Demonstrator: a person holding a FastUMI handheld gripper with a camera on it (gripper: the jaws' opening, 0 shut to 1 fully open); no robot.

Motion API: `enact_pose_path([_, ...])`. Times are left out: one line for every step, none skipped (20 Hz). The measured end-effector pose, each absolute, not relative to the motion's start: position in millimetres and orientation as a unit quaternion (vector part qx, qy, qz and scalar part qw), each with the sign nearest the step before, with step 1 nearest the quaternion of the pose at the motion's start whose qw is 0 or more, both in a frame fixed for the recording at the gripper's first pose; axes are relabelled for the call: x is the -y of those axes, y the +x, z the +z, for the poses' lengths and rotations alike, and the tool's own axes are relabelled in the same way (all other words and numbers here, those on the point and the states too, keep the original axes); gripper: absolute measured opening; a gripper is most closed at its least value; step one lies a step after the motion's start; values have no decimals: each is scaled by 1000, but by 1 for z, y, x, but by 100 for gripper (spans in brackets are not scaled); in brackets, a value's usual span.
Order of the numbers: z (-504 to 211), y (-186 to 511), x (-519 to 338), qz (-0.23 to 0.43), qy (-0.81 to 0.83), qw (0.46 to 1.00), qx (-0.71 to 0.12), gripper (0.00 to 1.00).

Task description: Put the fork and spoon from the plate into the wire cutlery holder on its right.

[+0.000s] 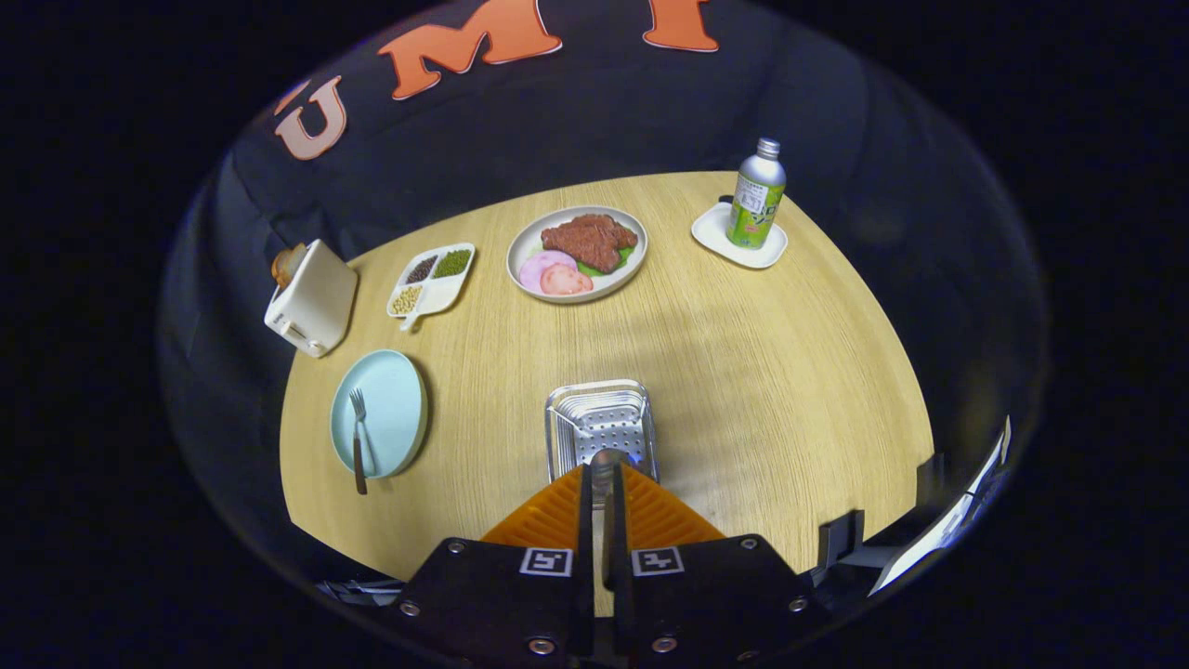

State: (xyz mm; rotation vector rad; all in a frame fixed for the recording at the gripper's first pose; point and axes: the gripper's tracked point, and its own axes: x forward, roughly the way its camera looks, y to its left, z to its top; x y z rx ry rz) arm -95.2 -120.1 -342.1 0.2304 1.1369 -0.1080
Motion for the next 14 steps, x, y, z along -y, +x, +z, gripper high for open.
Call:
enact_pose_path([-335, -86, 120, -44, 112, 846, -519, 10])
enact_pose_path([-328, -78, 119, -38, 114, 857, -501, 13])
enact_pose_path([-320, -70, 118, -31, 116, 869, -481, 14])
enact_pose_path([-311, -61, 118, -26, 118, 881, -457, 20])
enact_pose_path([-301, -51, 116, -21, 118, 894, -432, 22])
enact_pose_path([-292, -43, 115, -16, 117, 905, -409, 30])
enact_pose_path([-283, -39, 109, -8, 119, 911, -395, 33])
enact_pose_path([-274, -34, 101, 2, 122, 916, -382, 41])
enact_pose_path([-261, -27, 95, 9, 122, 924, -362, 46])
enact_pose_path([-250, -20, 88, 12, 118, 933, -339, 57])
enact_pose_path([-238, -14, 83, 13, 108, 942, -316, 61])
enact_pose_path([-226, -7, 77, 9, 98, 952, -291, 66])
enact_pose_path([-216, 0, 70, 3, 92, 959, -267, 71])
enact_pose_path([-206, 6, 60, -2, 90, 964, -248, 76])
